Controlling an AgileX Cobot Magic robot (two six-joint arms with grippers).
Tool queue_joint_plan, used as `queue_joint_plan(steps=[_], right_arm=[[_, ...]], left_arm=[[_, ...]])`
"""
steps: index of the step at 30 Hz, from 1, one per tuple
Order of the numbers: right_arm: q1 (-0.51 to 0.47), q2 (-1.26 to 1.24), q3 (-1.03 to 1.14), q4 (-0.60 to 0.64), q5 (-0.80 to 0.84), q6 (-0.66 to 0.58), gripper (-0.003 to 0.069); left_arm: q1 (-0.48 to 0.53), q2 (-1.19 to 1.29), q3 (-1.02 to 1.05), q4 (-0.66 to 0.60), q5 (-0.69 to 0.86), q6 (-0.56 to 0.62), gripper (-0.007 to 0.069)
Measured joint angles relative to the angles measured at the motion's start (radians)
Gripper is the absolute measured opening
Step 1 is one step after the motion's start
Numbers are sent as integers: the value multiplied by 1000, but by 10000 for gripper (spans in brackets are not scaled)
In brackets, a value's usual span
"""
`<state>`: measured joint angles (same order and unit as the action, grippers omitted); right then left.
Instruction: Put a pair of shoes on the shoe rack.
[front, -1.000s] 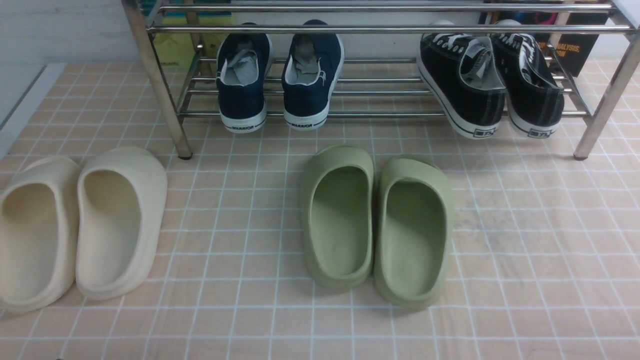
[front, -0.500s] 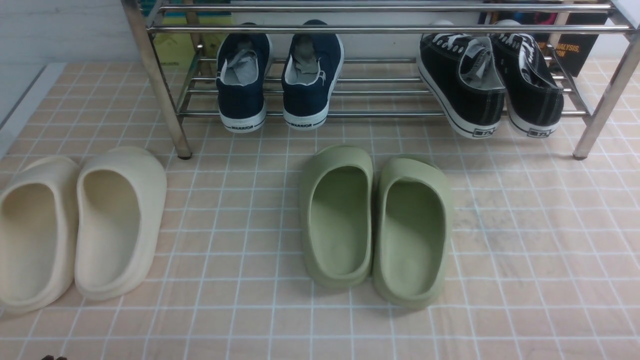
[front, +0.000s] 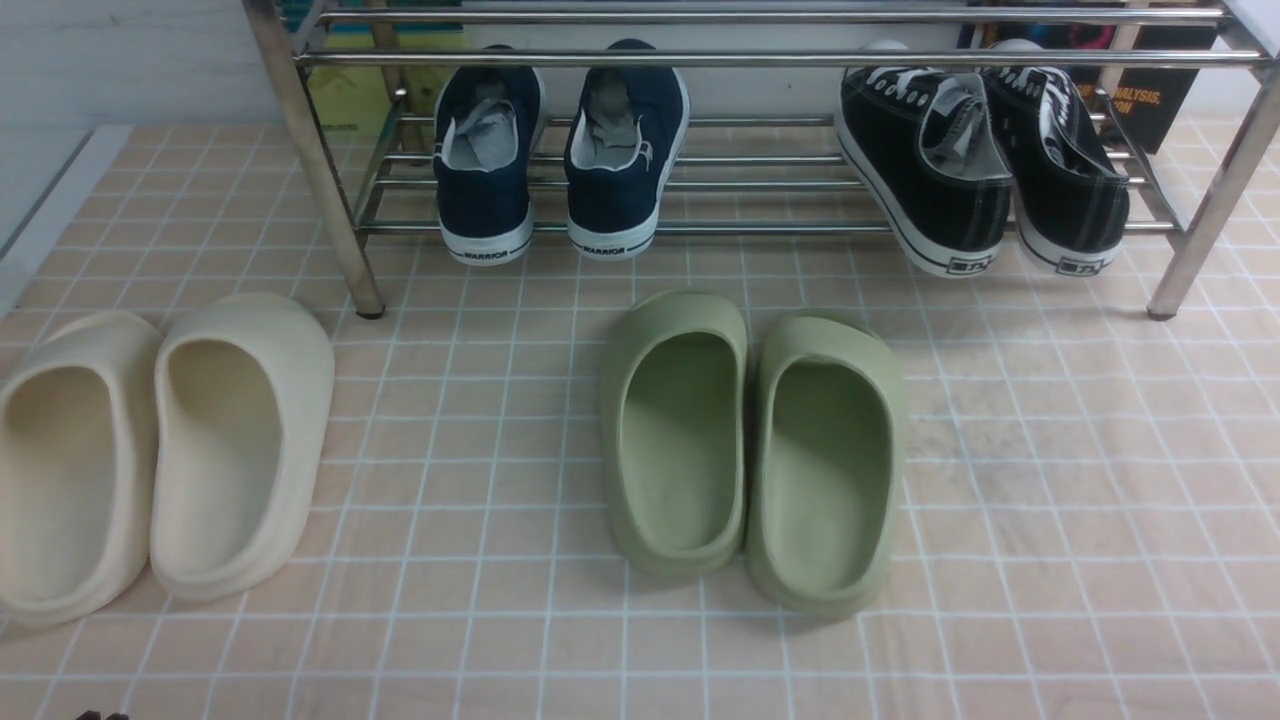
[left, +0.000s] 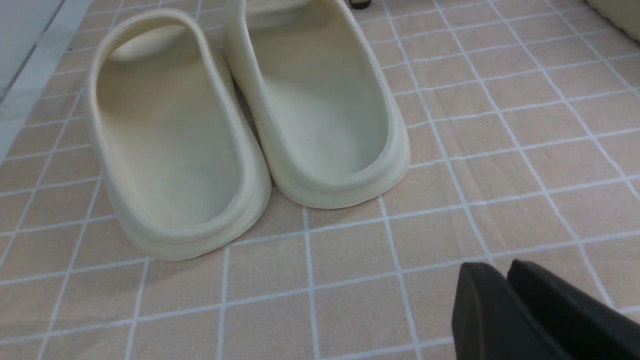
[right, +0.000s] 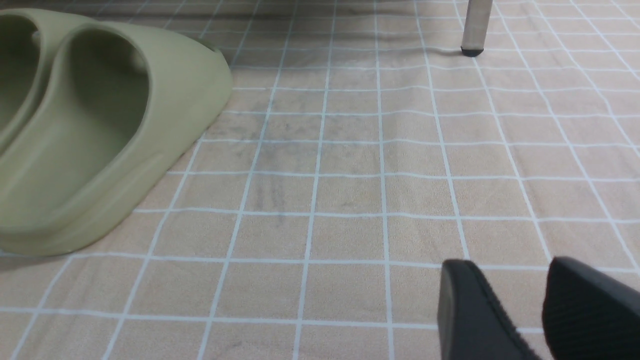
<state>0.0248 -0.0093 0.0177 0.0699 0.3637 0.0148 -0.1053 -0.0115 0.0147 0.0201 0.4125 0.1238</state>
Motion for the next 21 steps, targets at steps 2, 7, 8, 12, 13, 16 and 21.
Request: queue_joint_plan(steps=[2, 7, 8, 12, 13, 16, 21], right_arm=[[0, 0, 0, 0, 0, 0, 240], [0, 0, 0, 0, 0, 0, 240], [0, 0, 0, 0, 0, 0, 240], [0, 0, 0, 0, 0, 0, 240], [0, 0, 0, 0, 0, -1, 240], [0, 0, 0, 0, 0, -1, 240], [0, 0, 0, 0, 0, -1, 240]], left_arm=[[0, 0, 0, -20, 0, 15, 90], [0, 0, 0, -58, -4, 20, 89], [0, 0, 0, -65, -6, 20, 89], [0, 0, 1, -103, -9, 20, 88], [0, 0, 1, -107, -11, 20, 88], [0, 0, 2, -115, -12, 20, 88], [0, 0, 3, -121, -19, 22, 90]])
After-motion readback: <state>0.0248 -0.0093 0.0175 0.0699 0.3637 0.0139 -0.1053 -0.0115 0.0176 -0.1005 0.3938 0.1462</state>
